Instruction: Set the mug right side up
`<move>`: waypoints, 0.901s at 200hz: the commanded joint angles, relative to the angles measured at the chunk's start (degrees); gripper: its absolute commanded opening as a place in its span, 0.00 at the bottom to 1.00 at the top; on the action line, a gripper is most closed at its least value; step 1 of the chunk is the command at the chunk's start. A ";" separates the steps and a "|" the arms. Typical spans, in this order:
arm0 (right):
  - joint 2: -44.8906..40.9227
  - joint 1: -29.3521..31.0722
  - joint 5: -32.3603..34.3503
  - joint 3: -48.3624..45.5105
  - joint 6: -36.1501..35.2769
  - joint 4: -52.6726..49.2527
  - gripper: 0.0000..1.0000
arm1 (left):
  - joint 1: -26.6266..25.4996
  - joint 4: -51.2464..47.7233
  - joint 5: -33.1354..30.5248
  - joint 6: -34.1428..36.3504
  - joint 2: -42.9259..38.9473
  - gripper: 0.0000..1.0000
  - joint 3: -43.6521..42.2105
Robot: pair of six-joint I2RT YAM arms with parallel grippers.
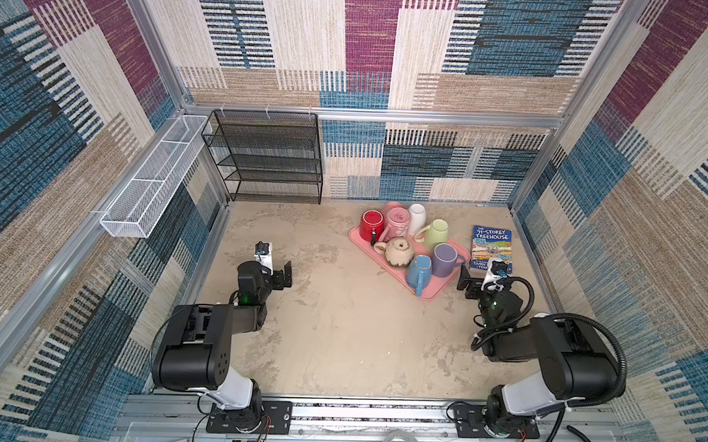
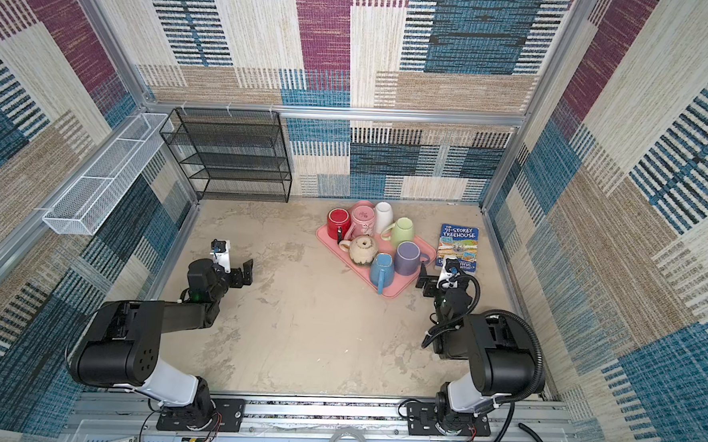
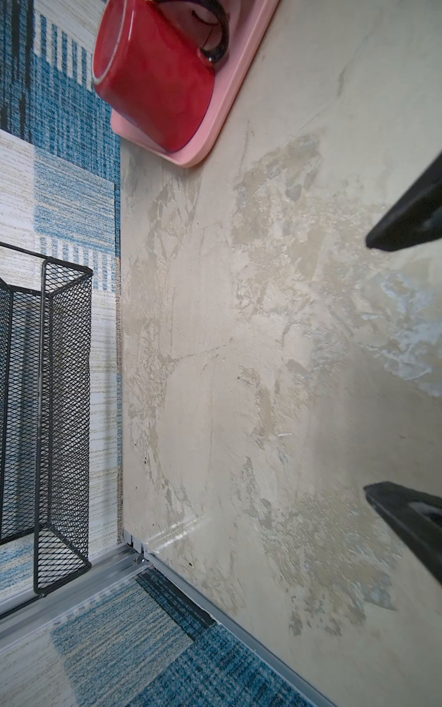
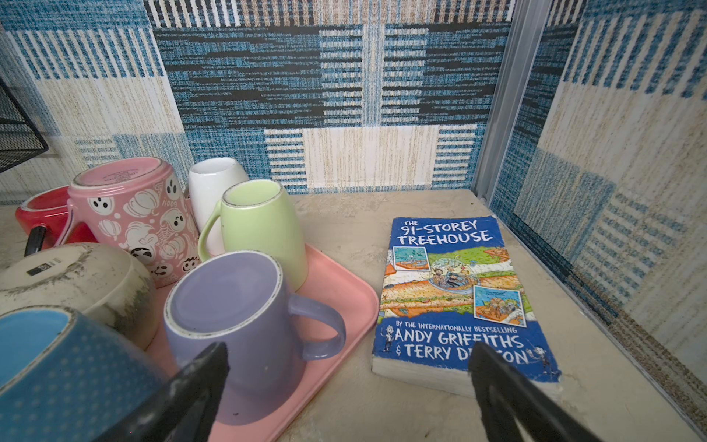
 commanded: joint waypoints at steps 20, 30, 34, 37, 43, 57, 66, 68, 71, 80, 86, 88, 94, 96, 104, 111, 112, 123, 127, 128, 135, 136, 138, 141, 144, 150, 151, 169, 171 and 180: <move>-4.32 0.10 0.83 3.06 0.31 -6.86 1.00 | 0.17 -0.50 -0.45 -0.73 0.00 0.99 0.28; -7.47 0.10 2.76 6.63 2.52 -16.92 1.00 | 0.13 -0.22 -0.58 -0.65 -0.23 0.97 0.06; -8.05 0.10 3.45 8.04 3.79 -20.30 1.00 | 0.07 -0.17 -0.74 -0.64 -0.18 0.97 0.06; -8.30 0.10 3.55 8.66 4.41 -22.06 1.00 | 0.05 -0.07 -0.98 -0.56 -0.19 0.96 -0.02; -8.74 0.18 3.10 10.01 5.93 -25.72 1.00 | -0.27 0.08 -2.64 -0.73 -0.40 0.96 0.06; -9.48 0.10 1.92 11.28 9.54 -30.22 1.00 | -0.23 -10.67 -6.15 -2.51 -3.34 0.98 4.42; -10.22 0.34 2.40 12.28 10.03 -33.16 1.00 | -0.04 -17.72 -5.77 -2.37 -4.40 0.99 7.86; -10.43 0.36 2.80 12.64 10.19 -33.96 1.00 | -0.04 -19.02 -5.47 -2.22 -4.55 0.99 8.60; -10.72 0.36 3.31 13.08 10.63 -35.26 1.00 | -0.04 -20.63 -5.03 -1.89 -4.94 0.99 9.48; -11.89 0.26 4.93 14.95 13.30 -39.82 1.00 | -0.04 -24.52 -3.80 -1.44 -6.26 0.98 11.87; -12.91 0.19 4.80 16.20 14.73 -42.56 1.00 | -0.04 -26.49 -2.50 -1.52 -7.16 0.99 13.05; -13.23 0.25 4.59 16.63 15.10 -43.40 1.00 | -0.04 -26.91 -2.06 -1.48 -7.44 0.99 13.50; -14.10 0.21 3.75 17.87 16.15 -45.82 0.99 | -0.13 -28.47 -0.65 -1.27 -8.16 0.99 14.79; -14.41 0.21 3.45 18.41 16.51 -46.68 0.99 | -0.13 -29.14 -0.13 -1.26 -8.35 0.99 15.28; -15.31 0.19 2.67 20.39 18.04 -50.23 0.97 | -0.15 -32.43 1.52 -1.39 -8.69 0.98 17.79; -15.92 0.22 2.01 22.19 19.13 -53.50 0.96 | -0.20 -35.69 2.95 -1.26 -8.48 0.97 20.04; -15.96 0.20 1.92 22.47 19.22 -53.95 0.96 | -0.21 -36.10 3.14 -1.26 -8.42 0.96 20.37; -16.50 0.11 0.83 25.27 20.20 -58.57 0.94 | -0.53 -41.37 4.95 -1.17 -7.17 0.92 24.86; -16.66 0.10 0.55 26.18 20.34 -60.19 0.93 | -0.71 -43.34 5.55 -1.13 -6.56 0.91 26.32; -16.64 0.10 0.53 26.40 20.36 -60.59 0.93 | -0.73 -43.75 5.67 -1.10 -6.40 0.91 26.68; -16.71 0.10 0.24 27.88 20.69 -62.93 0.92 | -1.08 -46.54 6.48 -1.19 -5.10 0.88 29.10; -16.79 0.10 0.20 28.04 20.75 -63.37 0.92 | -1.13 -46.84 6.58 -1.22 -4.92 0.88 29.43; -16.86 0.06 0.08 28.44 20.80 -63.90 0.92 | -1.32 -47.53 6.82 -1.18 -4.53 0.88 30.10; -16.88 0.02 -0.19 29.12 20.90 -64.96 0.91 | -1.53 -48.46 7.03 -1.17 -3.96 0.87 30.98; -16.80 -0.13 -0.45 29.69 21.02 -65.82 0.91 | -1.79 -49.41 7.21 -1.17 -3.38 0.86 31.87; -16.78 -0.38 -0.79 30.81 21.21 -67.45 0.90 | -2.43 -50.95 7.56 -1.09 -2.11 0.84 33.55; -16.74 -0.45 -0.85 31.04 21.23 -67.70 0.90 | -2.56 -51.20 7.60 -1.09 -1.89 0.84 33.81; -15.29 -1.54 -3.06 34.93 21.79 -70.96 0.86 | -4.93 -54.20 7.84 -1.17 1.85 0.79 38.09; -14.95 -1.67 -3.44 35.49 21.89 -71.31 0.86 | -5.24 -54.56 7.77 -1.17 2.35 0.78 38.70; -12.92 -2.04 -4.84 38.31 21.88 -73.08 0.84 | -6.73 -56.19 7.44 -1.17 4.68 0.77 41.25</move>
